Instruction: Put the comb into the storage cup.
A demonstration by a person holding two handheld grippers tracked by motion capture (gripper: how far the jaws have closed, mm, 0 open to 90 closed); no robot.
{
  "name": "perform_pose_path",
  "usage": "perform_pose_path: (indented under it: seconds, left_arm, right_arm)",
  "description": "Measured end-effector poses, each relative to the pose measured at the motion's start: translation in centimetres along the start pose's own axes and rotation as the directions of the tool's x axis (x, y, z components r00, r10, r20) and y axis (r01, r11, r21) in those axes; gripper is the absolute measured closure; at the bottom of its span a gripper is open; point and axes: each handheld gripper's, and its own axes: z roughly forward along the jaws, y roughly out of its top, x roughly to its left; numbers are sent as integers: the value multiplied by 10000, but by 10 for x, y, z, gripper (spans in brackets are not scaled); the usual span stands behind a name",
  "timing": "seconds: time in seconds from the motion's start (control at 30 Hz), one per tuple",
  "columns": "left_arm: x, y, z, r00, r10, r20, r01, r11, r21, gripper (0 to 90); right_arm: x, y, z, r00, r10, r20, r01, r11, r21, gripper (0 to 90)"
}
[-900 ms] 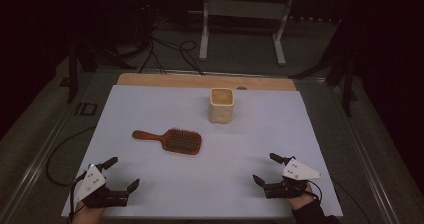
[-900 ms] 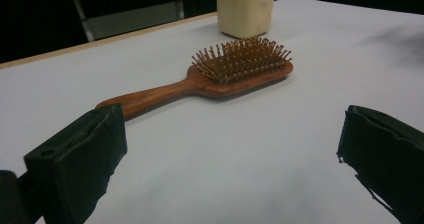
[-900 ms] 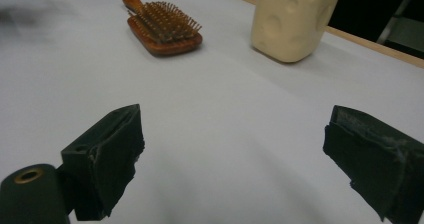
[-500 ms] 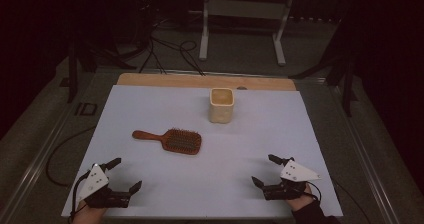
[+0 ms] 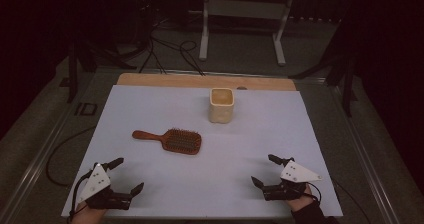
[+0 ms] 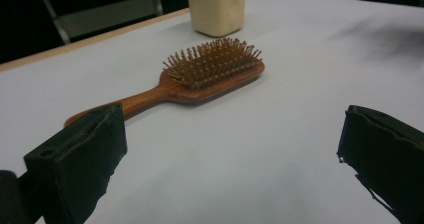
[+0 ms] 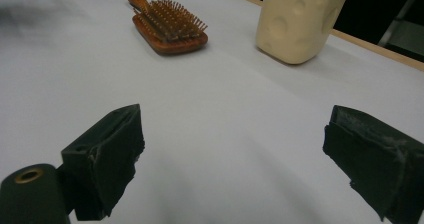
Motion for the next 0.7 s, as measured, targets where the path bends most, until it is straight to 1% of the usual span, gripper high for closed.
perform_pose_path:
  seconds: [0.07,0.1,0.23,0.33,0.43,0.53,0.57,0.7]
  left_arm:
    - [0,4,-2,10000,-18,38,18,10000,64,0]
    - [-1,7,-3,10000,63,58,-64,9999,115,0]
    - [2,18,-8,9997,105,202,-106,9999,20,0]
    - [4,29,-13,9992,302,243,-301,9995,-34,0]
    - [7,40,-16,9987,414,312,-410,9991,-109,0]
    - [10,50,-18,9982,440,397,-433,9989,-194,0]
    - [11,53,-17,9980,423,467,-417,9990,-136,0]
    - [12,63,-15,9968,566,564,-564,9984,-58,0]
  right_arm:
    - [0,1,-1,10000,49,18,-49,10000,-58,87]
    - [0,1,-1,10000,34,30,-34,9999,-104,87]
    - [0,2,-2,10000,-21,42,21,9999,-137,87]
    - [1,2,-2,10000,-51,74,52,9999,-143,87]
    - [1,2,-3,10000,11,67,-10,9998,-188,87]
    - [0,2,-3,10000,24,85,-22,9997,-226,87]
    - [0,2,-3,10000,55,63,-54,9997,-224,87]
    - [0,2,-3,9999,16,112,-13,9997,-245,87]
